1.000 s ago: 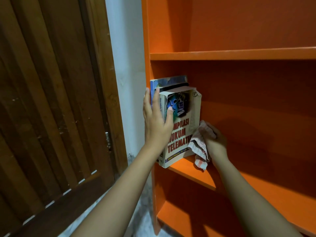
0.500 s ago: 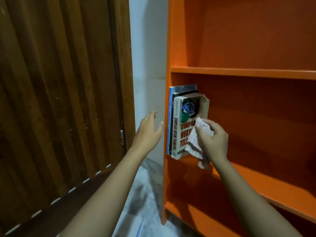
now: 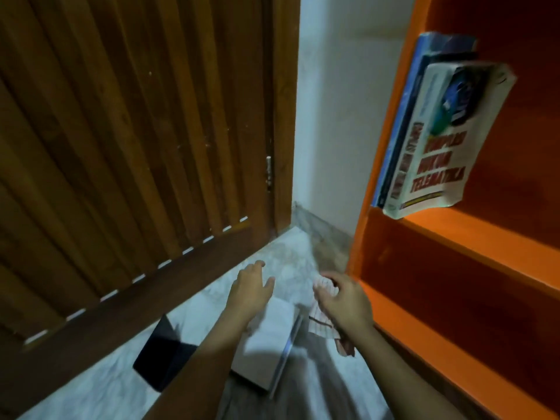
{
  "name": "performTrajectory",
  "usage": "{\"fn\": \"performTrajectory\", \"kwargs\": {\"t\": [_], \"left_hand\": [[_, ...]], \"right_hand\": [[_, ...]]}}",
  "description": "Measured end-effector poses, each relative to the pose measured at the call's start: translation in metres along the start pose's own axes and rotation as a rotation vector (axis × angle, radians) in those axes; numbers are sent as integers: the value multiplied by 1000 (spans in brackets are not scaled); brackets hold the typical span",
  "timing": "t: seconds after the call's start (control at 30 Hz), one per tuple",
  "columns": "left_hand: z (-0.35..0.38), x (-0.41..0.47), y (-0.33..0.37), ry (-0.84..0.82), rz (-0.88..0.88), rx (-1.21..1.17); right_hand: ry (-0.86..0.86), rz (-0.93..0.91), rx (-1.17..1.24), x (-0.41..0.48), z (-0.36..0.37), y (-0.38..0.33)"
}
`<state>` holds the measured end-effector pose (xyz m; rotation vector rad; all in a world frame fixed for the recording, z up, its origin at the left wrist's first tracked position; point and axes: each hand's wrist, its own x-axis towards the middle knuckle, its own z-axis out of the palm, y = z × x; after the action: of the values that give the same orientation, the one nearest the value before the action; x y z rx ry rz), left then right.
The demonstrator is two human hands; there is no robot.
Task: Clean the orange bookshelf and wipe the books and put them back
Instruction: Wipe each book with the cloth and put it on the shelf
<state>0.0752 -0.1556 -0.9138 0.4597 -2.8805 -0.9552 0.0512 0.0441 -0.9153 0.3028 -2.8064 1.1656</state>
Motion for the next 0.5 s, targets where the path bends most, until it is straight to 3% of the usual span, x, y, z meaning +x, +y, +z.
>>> {"fn": "performTrajectory", "kwargs": {"t": [0.4,0.5], "left_hand": [[93,11,-156,-270,-383,76],[107,10,-180,-342,-466,37]], "right_hand": [[-636,531,68,-15,157,69],[-804,557,79,-18,185,79]]}}
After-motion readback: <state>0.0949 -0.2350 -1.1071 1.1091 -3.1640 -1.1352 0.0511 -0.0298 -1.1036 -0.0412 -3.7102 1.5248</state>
